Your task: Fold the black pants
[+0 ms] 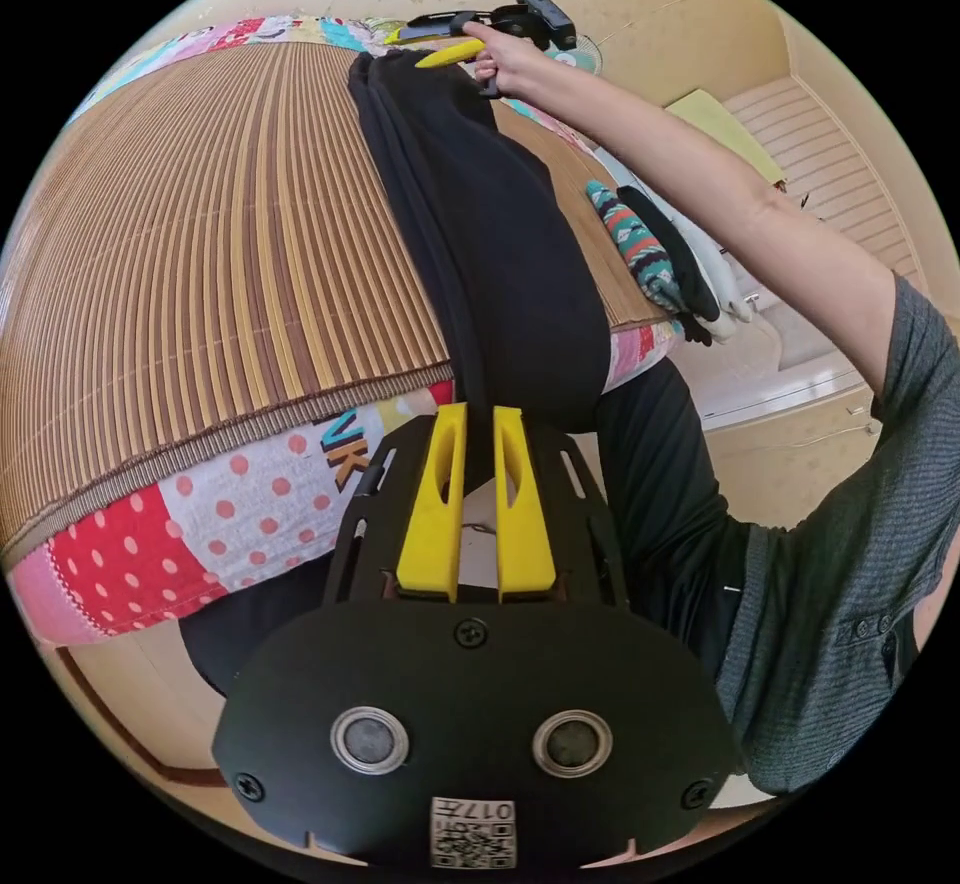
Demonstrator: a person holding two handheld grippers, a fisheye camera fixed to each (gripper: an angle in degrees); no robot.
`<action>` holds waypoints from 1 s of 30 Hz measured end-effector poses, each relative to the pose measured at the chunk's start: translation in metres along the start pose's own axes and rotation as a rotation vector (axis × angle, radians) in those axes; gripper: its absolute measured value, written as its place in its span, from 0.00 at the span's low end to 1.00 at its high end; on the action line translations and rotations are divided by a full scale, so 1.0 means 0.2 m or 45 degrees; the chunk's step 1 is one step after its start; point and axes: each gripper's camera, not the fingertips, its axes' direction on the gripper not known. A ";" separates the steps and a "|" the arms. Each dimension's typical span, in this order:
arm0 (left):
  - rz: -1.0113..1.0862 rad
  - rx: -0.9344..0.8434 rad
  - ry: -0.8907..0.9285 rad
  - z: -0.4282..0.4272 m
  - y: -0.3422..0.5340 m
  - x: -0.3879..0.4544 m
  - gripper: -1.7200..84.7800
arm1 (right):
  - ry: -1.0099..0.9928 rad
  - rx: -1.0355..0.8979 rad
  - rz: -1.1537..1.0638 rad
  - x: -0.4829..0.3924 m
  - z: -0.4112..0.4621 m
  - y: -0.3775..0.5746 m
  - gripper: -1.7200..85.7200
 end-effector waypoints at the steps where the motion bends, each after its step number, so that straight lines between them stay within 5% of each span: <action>1: -0.010 0.000 -0.003 0.01 0.00 0.00 0.07 | 0.009 -0.006 0.008 0.01 0.03 -0.02 0.18; 4: 0.122 -0.010 -0.001 -0.03 0.00 0.02 0.06 | -0.019 -0.062 -0.046 0.03 0.17 -0.07 0.11; 9: 0.218 -0.048 0.063 -0.10 -0.01 0.03 0.04 | -0.057 0.308 -0.261 -0.13 -0.05 0.09 0.06; 14: 0.112 -0.153 0.054 -0.05 -0.05 -0.02 0.05 | -0.055 -0.026 -0.312 -0.08 0.11 0.01 0.08; 16: 0.062 -0.143 0.078 -0.06 -0.06 -0.04 0.06 | -0.210 0.036 -0.235 0.00 0.01 0.05 0.10; 21: -0.056 0.101 0.181 -0.24 -0.08 -0.13 0.10 | -0.495 0.152 -0.298 0.19 -0.41 0.54 0.14; 26: -0.228 0.391 0.534 -0.34 -0.20 -0.35 0.17 | -0.543 -0.034 -0.233 0.52 -0.49 1.20 0.18; 30: -0.223 0.340 0.381 -0.32 -0.39 -0.33 0.18 | -0.670 0.036 -0.026 0.73 -0.57 1.66 0.18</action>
